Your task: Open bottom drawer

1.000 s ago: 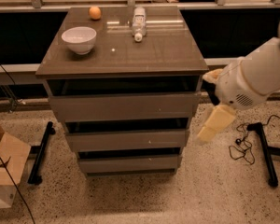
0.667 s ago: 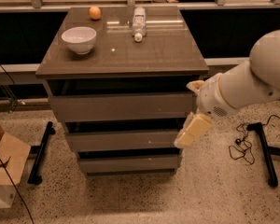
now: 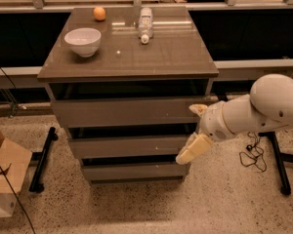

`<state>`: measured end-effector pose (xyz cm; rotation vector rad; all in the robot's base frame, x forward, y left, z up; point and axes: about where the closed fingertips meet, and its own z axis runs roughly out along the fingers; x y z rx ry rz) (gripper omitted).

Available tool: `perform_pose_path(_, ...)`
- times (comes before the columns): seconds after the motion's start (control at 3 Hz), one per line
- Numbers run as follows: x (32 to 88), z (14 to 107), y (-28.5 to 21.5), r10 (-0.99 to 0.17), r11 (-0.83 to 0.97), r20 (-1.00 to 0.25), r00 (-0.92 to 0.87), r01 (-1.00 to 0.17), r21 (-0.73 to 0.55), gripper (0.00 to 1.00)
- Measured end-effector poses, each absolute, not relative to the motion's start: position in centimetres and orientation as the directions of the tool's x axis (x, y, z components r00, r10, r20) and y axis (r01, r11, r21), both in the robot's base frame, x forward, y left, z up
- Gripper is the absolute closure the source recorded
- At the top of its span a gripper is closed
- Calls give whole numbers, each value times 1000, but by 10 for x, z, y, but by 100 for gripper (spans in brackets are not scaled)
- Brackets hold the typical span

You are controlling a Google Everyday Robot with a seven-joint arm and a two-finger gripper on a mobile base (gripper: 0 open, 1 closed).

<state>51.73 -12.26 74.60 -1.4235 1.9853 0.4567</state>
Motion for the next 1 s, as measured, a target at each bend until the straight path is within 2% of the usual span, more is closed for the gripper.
perform_pose_path(0.33,515,691,-127,-618,343,-734,-283,-937,72,0)
perform_pose_path(0.67,511,666,-125,-595,331,-739,-316,-934,133,0)
perform_pose_path(1.0,515,651,-119,-623,345,-711,-326,-930,125,0)
